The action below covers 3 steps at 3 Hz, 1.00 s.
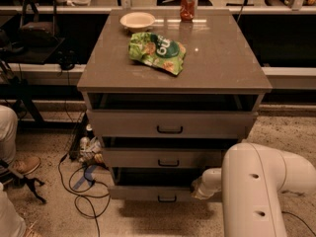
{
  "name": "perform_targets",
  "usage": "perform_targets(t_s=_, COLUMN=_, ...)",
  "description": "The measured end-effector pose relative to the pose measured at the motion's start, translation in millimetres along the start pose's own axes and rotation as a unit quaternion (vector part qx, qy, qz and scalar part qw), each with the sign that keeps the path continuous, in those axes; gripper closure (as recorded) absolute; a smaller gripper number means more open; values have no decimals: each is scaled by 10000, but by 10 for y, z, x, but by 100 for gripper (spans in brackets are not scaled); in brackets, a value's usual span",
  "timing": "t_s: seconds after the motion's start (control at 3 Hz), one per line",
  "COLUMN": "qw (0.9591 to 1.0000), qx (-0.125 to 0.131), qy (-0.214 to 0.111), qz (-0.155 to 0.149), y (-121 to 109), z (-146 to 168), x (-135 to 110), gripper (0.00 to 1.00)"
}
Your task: Open bottom drawer
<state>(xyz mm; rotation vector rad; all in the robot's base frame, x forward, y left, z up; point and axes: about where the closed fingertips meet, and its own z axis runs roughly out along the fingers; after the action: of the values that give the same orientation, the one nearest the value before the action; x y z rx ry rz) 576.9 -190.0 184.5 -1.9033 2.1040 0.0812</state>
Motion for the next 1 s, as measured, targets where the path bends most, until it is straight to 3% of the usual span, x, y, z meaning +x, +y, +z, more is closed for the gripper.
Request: perform_targets(t_s=1.0, qw=10000, qx=-7, qy=-1, qz=-1, y=2, z=-25, x=-11, gripper=36)
